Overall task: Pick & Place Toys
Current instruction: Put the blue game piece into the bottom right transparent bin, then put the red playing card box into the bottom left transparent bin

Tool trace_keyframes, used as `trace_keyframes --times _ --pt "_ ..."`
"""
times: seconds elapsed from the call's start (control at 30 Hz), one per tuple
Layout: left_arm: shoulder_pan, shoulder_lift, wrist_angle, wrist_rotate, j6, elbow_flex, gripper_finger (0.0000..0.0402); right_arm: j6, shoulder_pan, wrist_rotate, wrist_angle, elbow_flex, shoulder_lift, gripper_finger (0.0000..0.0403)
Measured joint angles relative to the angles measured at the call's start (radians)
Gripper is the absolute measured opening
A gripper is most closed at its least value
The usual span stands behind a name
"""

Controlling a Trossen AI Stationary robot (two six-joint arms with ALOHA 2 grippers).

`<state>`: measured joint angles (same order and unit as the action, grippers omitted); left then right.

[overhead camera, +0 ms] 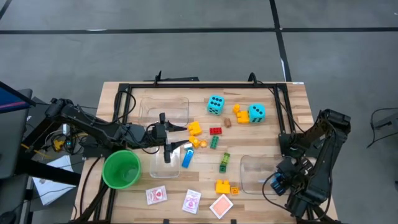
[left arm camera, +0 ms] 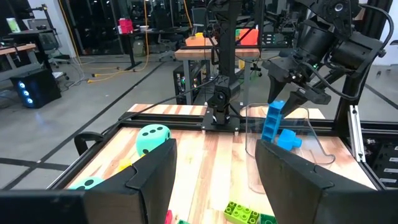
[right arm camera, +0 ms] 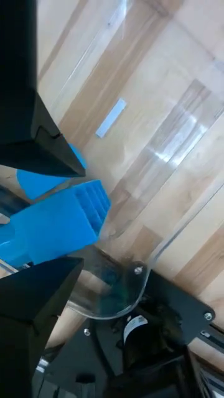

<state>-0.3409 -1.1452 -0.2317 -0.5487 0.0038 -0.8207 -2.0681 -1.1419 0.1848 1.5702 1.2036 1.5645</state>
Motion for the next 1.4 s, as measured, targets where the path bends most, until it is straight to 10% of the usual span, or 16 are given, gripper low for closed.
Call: trace_keyframes --times 0.77,1.4 --pt "0.000 0.000 0.000 0.000 0.022 0.000 0.0213 0.219 0.107 0.201 0.001 -0.078 0.000 0.0214" --pt "0.000 0.000 0.000 0.000 0.020 0.000 0.0213 0.426 0.159 0.971 -0.127 0.063 0.000 0.0215"
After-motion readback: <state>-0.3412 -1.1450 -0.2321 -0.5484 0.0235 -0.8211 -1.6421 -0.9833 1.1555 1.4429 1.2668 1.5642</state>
